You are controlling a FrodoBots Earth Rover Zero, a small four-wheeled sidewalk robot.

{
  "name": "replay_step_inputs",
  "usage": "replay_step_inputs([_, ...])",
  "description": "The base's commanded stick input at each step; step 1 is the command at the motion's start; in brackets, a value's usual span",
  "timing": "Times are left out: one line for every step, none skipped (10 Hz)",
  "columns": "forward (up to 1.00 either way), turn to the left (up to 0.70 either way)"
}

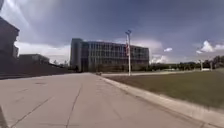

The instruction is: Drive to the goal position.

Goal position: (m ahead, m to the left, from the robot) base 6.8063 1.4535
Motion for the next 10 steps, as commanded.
replay_step_inputs([0.7, 0.0])
replay_step_inputs([0.7, 0.0])
replay_step_inputs([0.7, 0.0])
replay_step_inputs([0.7, 0.0])
replay_step_inputs([0.7, 0.0])
replay_step_inputs([0.7, 0.0])
replay_step_inputs([0.7, 0.07])
replay_step_inputs([0.7, 0.16])
replay_step_inputs([0.7, 0.25])
replay_step_inputs([0.7, 0.34])
